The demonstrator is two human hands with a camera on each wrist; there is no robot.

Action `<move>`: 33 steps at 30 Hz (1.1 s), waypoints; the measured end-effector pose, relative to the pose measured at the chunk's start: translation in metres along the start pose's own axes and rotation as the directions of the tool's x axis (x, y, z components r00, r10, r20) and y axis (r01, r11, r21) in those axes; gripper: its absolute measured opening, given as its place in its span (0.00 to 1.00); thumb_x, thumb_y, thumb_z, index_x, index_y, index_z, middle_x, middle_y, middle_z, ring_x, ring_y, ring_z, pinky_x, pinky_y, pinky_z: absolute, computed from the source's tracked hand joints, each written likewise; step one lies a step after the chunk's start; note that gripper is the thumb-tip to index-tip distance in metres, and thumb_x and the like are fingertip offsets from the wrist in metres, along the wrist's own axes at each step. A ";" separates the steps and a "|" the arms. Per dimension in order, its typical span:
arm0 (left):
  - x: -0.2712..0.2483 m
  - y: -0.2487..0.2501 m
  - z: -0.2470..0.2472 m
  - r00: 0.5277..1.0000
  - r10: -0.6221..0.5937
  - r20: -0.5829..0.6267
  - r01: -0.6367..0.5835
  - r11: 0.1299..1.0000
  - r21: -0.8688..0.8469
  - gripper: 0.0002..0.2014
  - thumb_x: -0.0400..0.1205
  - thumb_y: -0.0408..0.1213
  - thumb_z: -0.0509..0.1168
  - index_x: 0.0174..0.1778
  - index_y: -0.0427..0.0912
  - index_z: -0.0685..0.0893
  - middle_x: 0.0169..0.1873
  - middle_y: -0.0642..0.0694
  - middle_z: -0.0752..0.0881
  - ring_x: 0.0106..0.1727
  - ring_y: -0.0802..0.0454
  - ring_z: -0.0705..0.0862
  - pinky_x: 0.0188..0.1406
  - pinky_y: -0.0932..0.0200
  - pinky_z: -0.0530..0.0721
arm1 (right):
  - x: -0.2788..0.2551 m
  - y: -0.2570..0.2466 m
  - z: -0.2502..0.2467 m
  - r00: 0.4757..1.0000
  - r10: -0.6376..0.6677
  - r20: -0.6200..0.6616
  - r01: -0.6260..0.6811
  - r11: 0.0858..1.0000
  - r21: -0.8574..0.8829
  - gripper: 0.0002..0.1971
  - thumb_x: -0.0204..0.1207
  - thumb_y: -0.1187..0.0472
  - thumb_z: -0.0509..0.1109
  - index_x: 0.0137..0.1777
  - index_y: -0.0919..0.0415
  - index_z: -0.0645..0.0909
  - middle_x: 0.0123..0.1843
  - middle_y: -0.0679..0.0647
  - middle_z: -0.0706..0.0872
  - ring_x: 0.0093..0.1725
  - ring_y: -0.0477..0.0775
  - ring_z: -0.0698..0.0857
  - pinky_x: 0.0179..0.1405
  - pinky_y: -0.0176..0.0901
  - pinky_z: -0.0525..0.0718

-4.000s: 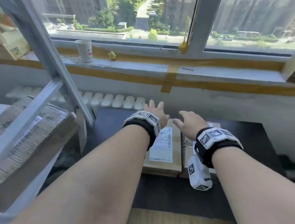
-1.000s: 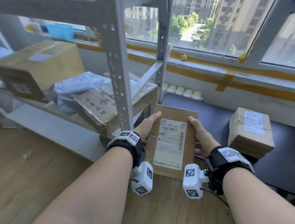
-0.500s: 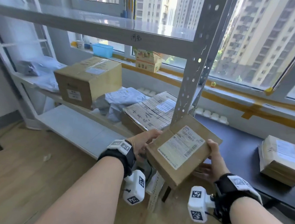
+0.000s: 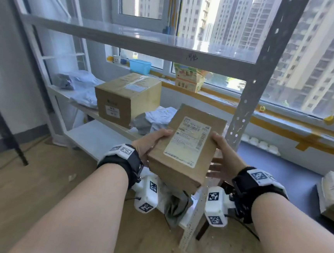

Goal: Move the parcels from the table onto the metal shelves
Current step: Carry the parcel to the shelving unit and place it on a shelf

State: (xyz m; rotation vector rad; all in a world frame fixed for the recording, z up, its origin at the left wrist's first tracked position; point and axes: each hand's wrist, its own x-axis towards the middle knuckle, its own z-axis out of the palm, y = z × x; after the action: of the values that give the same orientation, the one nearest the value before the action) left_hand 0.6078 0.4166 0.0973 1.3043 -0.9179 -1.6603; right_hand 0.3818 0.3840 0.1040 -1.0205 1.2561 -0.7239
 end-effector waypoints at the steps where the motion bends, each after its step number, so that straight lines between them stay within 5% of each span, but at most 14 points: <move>1: -0.011 0.013 -0.010 0.999 0.032 -0.031 -0.032 0.999 -0.004 0.19 0.84 0.54 0.58 0.44 0.43 0.85 0.27 0.45 0.90 0.23 0.50 0.88 0.28 0.62 0.85 | -0.001 -0.012 0.014 0.997 -0.012 0.071 0.013 1.000 -0.012 0.27 0.73 0.34 0.67 0.63 0.54 0.78 0.59 0.65 0.86 0.53 0.66 0.87 0.56 0.61 0.88; 4: -0.041 0.057 -0.040 0.984 0.122 -0.130 -0.130 0.990 -0.054 0.19 0.83 0.55 0.59 0.44 0.43 0.86 0.31 0.43 0.89 0.27 0.47 0.87 0.33 0.59 0.85 | -0.003 -0.051 0.056 0.979 -0.091 0.182 0.095 0.995 -0.012 0.23 0.76 0.40 0.67 0.65 0.52 0.75 0.57 0.68 0.83 0.56 0.69 0.85 0.61 0.64 0.86; 7: -0.068 0.100 -0.063 0.962 0.208 -0.177 -0.227 0.970 -0.092 0.19 0.81 0.56 0.60 0.49 0.44 0.86 0.42 0.42 0.88 0.40 0.45 0.85 0.49 0.52 0.82 | -0.005 -0.096 0.094 0.964 -0.141 0.227 0.146 0.989 -0.004 0.28 0.75 0.36 0.65 0.64 0.57 0.75 0.55 0.68 0.83 0.56 0.69 0.85 0.54 0.61 0.86; 10: -0.088 0.136 -0.083 0.914 0.308 -0.265 -0.335 0.940 -0.060 0.20 0.76 0.59 0.64 0.49 0.45 0.85 0.42 0.41 0.89 0.43 0.45 0.85 0.41 0.53 0.85 | -0.002 -0.139 0.123 0.953 -0.188 0.239 0.194 0.981 -0.005 0.29 0.73 0.32 0.64 0.57 0.58 0.77 0.57 0.69 0.84 0.59 0.71 0.87 0.46 0.57 0.88; 12: -0.095 0.156 -0.098 0.870 0.340 -0.356 -0.367 0.930 -0.007 0.30 0.70 0.63 0.67 0.60 0.46 0.83 0.56 0.41 0.86 0.49 0.45 0.85 0.35 0.56 0.87 | 0.004 -0.166 0.141 0.949 -0.223 0.222 0.234 0.972 -0.023 0.29 0.71 0.31 0.66 0.49 0.59 0.78 0.52 0.68 0.85 0.55 0.70 0.88 0.44 0.55 0.89; 14: -0.096 0.173 -0.113 0.847 0.364 -0.388 -0.396 0.918 -0.002 0.36 0.67 0.64 0.69 0.68 0.47 0.79 0.64 0.42 0.82 0.55 0.45 0.83 0.32 0.55 0.89 | 0.015 -0.189 0.159 0.943 -0.248 0.223 0.263 0.964 -0.039 0.35 0.69 0.29 0.67 0.58 0.62 0.75 0.54 0.70 0.85 0.53 0.69 0.88 0.42 0.56 0.89; 20: -0.072 0.229 -0.171 0.794 0.422 -0.438 -0.483 0.875 -0.031 0.17 0.78 0.56 0.64 0.54 0.48 0.80 0.48 0.45 0.79 0.47 0.46 0.82 0.36 0.56 0.87 | 0.068 -0.253 0.218 0.909 -0.311 0.277 0.329 0.944 -0.018 0.49 0.66 0.26 0.67 0.79 0.60 0.65 0.67 0.75 0.80 0.61 0.73 0.85 0.57 0.63 0.87; 24: -0.046 0.268 -0.230 0.771 0.445 -0.454 -0.527 0.847 -0.064 0.16 0.73 0.56 0.67 0.51 0.51 0.82 0.47 0.47 0.78 0.52 0.45 0.80 0.43 0.55 0.84 | 0.108 -0.293 0.266 0.872 -0.358 0.334 0.377 0.926 0.008 0.50 0.67 0.27 0.68 0.83 0.56 0.62 0.70 0.74 0.78 0.63 0.72 0.85 0.52 0.58 0.88; 30: 0.001 0.325 -0.319 0.728 0.467 -0.502 -0.560 0.827 -0.043 0.13 0.75 0.56 0.66 0.48 0.53 0.84 0.48 0.48 0.79 0.52 0.46 0.80 0.56 0.49 0.82 | 0.182 -0.342 0.344 0.848 -0.393 0.356 0.422 0.907 -0.002 0.31 0.72 0.33 0.68 0.66 0.54 0.71 0.56 0.70 0.84 0.56 0.69 0.89 0.57 0.58 0.88; 33: 0.015 0.334 -0.348 0.711 0.472 -0.521 -0.564 0.825 -0.023 0.13 0.75 0.59 0.65 0.41 0.53 0.84 0.40 0.48 0.80 0.47 0.47 0.81 0.63 0.48 0.79 | 0.207 -0.353 0.372 0.852 -0.399 0.338 0.427 0.904 -0.009 0.24 0.74 0.35 0.65 0.56 0.55 0.73 0.48 0.67 0.84 0.44 0.65 0.87 0.48 0.54 0.88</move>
State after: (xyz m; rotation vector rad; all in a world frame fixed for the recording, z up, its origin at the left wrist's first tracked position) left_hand 0.9999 0.2480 0.3230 1.1249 -0.7068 -0.8744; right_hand 0.8175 0.1383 0.3407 -1.4429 0.7844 -0.7907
